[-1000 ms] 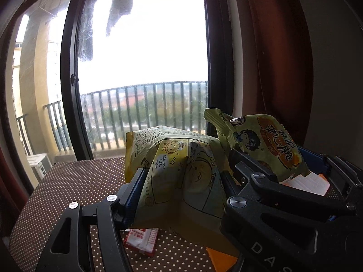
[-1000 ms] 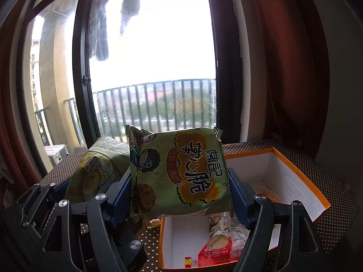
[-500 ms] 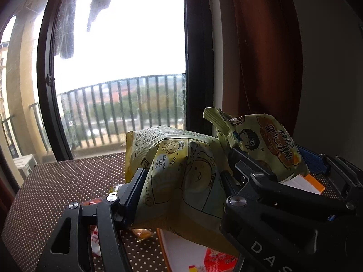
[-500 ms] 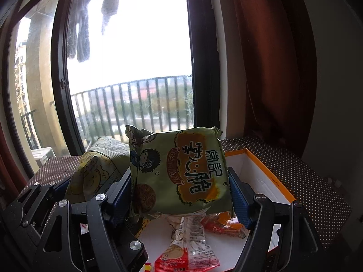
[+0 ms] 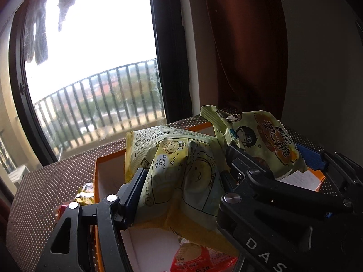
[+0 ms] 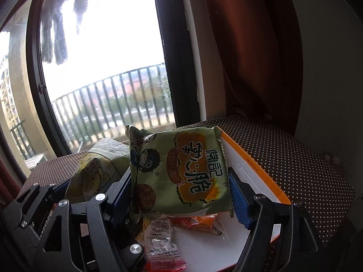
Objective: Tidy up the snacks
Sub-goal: 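Carry both chip bags into the shoebox and open both tools, then withdraw both tools from the shoebox toward the remaining snacks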
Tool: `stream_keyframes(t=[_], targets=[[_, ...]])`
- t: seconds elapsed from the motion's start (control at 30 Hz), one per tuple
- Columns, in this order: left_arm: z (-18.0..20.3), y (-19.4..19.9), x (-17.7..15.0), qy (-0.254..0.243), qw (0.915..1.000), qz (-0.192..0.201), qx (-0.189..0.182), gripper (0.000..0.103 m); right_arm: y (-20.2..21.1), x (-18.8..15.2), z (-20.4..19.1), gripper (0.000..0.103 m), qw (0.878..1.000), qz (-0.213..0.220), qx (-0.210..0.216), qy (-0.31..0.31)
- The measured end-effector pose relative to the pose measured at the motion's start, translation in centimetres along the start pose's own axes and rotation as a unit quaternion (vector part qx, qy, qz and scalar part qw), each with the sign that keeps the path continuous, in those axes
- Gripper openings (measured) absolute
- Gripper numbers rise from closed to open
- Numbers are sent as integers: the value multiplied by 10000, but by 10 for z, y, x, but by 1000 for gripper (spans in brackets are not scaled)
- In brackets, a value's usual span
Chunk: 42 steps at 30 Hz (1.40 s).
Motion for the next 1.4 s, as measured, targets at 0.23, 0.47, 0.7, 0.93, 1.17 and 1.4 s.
stream_keyframes(t=[0.23,0.47,0.7,0.93,1.17,1.4], targets=[[6,-12,-1,-274,9996,-80,29,68,-11,-4,14,78,9998,-99,-57,-166],[-3,-18,-5,-570,9979,-132,265,86,-15,-10,6,78,9994,-207,126,-240],[-18,-3,-18,-719,9969,-3,317,91,-15,-18,-7,79,9987,-342,301,-236],[-30,9,-31,-537,9981,-24,306,95,-14,-27,-18,94,9982,-362,387,-298],[-40,25,-39,-256,9995,-17,158,98,1,-32,-35,103,9991,-352,193,-106],[-52,39,-44,-42,10000,37,64,100,18,-37,-54,103,9995,-308,84,12]])
Point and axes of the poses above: each gripper's, at about its wrist camera, not at the fingertips, and y roughly against the way its jaws point, z to its right, x to its top, the point moved 10 cm from there along -y, roughly the way its jaws point, and after that the axes turned 11 degrees about x, right-handed, at the moved point
